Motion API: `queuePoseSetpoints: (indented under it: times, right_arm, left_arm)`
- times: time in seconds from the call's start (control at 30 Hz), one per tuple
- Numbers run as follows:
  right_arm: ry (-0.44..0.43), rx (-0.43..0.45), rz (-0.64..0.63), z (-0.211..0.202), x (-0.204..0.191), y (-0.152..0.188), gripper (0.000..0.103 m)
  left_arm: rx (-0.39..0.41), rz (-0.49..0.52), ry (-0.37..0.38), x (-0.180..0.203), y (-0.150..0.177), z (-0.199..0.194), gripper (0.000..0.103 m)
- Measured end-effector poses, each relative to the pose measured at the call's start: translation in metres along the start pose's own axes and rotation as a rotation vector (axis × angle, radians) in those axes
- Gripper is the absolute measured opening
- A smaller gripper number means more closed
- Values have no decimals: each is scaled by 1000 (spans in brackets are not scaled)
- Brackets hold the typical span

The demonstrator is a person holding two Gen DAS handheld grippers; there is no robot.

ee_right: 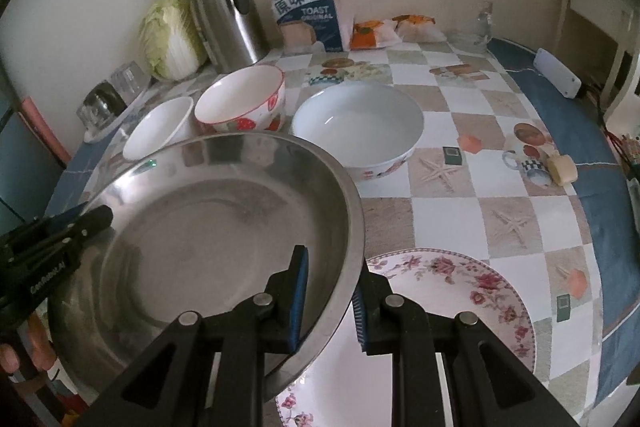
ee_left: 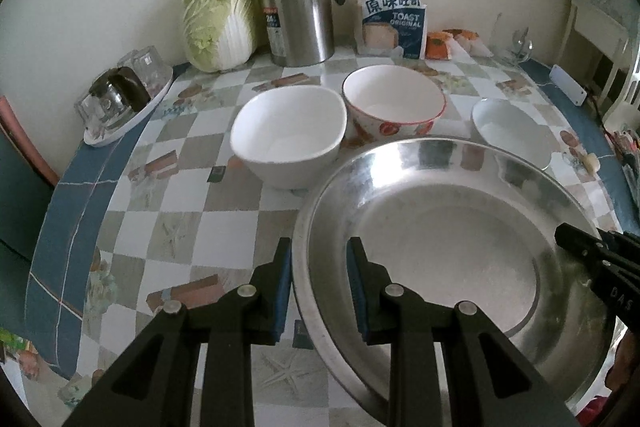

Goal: Organize plates and bowls
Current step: 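Lift the steel basin with both grippers and carry it toward the white bowls, then lower the steel basin onto the table and open both grippers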

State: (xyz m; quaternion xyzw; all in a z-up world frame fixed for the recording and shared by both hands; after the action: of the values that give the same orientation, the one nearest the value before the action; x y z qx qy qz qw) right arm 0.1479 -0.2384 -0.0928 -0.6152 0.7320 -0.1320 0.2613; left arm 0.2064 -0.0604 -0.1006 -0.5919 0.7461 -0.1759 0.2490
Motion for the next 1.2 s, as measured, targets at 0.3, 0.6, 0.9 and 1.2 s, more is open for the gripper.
queuePoseSetpoints:
  times: [0.3, 0.6, 0.9, 1.2]
  right_arm:
    - [10, -17, -30, 8, -8, 3, 23]
    - [10, -31, -52, 16, -14, 5, 23]
    - [28, -56, -70, 27, -13, 8, 23]
    - [52, -56, -74, 33, -11, 8, 23]
  left_arm:
    - [-17, 5, -19, -6, 4, 7, 26]
    - [-38, 0, -26, -11, 8, 14, 26]
    - [-38, 7, -36, -9, 9, 19, 26]
    - [-41, 18, -42, -6, 10, 26, 26]
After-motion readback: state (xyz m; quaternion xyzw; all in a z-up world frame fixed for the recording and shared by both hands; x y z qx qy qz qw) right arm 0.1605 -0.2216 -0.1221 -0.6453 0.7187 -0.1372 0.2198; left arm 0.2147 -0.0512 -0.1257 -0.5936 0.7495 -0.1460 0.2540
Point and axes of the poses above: each gripper's, at about its wrist camera, not at the fingertips, and z roughly the way its jaws point, x to its right, y to its underside, the point moved 7 cm from there along z, roughly the way its jaws point, and after that the axes turned 6 degrees about -y, right-handed, at the moved point
